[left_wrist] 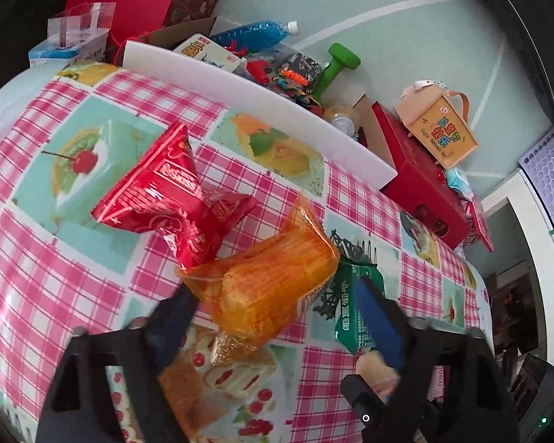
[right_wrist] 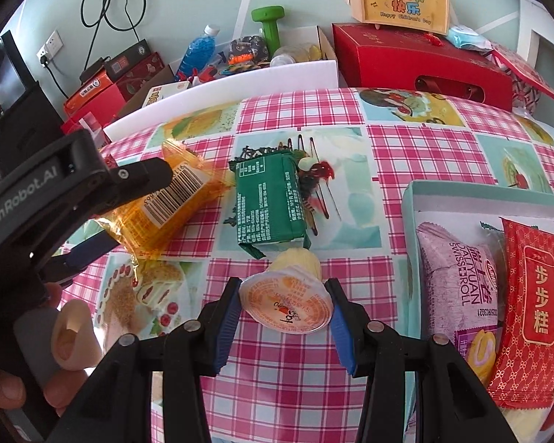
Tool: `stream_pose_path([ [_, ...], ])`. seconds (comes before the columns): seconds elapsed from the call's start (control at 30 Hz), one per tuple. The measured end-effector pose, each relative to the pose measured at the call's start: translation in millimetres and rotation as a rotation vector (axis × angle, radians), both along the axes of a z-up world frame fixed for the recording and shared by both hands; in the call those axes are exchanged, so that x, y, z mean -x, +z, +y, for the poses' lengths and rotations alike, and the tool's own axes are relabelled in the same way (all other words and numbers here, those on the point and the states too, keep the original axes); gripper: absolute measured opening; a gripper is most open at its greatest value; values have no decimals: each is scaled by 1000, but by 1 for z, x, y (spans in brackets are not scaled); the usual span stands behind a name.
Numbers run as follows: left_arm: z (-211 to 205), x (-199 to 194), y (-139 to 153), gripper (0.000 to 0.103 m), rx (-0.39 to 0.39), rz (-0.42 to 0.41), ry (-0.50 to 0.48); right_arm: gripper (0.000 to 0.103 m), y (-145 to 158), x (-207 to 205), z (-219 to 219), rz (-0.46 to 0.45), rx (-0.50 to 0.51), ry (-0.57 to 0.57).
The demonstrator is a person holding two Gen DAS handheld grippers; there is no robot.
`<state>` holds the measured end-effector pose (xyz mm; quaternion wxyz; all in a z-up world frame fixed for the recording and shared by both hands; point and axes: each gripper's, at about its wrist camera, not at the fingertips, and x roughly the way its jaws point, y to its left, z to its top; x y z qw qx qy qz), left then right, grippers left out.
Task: Organize snacks
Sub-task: 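Grasp the orange bread bag with the left tool while the right tool holds the jelly cup, then carry the bread bag and jelly cup over the white tray with both tools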
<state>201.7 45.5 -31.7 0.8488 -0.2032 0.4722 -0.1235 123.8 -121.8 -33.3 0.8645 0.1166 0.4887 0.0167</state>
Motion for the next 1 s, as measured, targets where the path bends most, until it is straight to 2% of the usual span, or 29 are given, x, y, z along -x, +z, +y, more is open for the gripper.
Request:
stream_pose_path([
  [0.07,-1,0,-2,64,-12,6,-3,48,0,0,0,1,0,-1],
  [0.1,-2,0,-2,60,-11,6,-5,48,0,0,0,2,0,-1],
  [0.13,-1,1,-2,50,-7,7,-6,48,0,0,0,3,1,-2],
  [0.17,-1,1,-2,48,3,9,-8,48,0,0,0,2,3,-2],
  [0.47,-6,8,6,41,-24,-13,-38,47,5,4,-3,-3,11,-8],
  [0.83,-16,28,29,40,-57,-40,-52,47,14,20,-4,-7,28,-9],
  [1.0,-21,42,42,39,-38,-57,-59,47,25,30,-12,-22,15,-32],
])
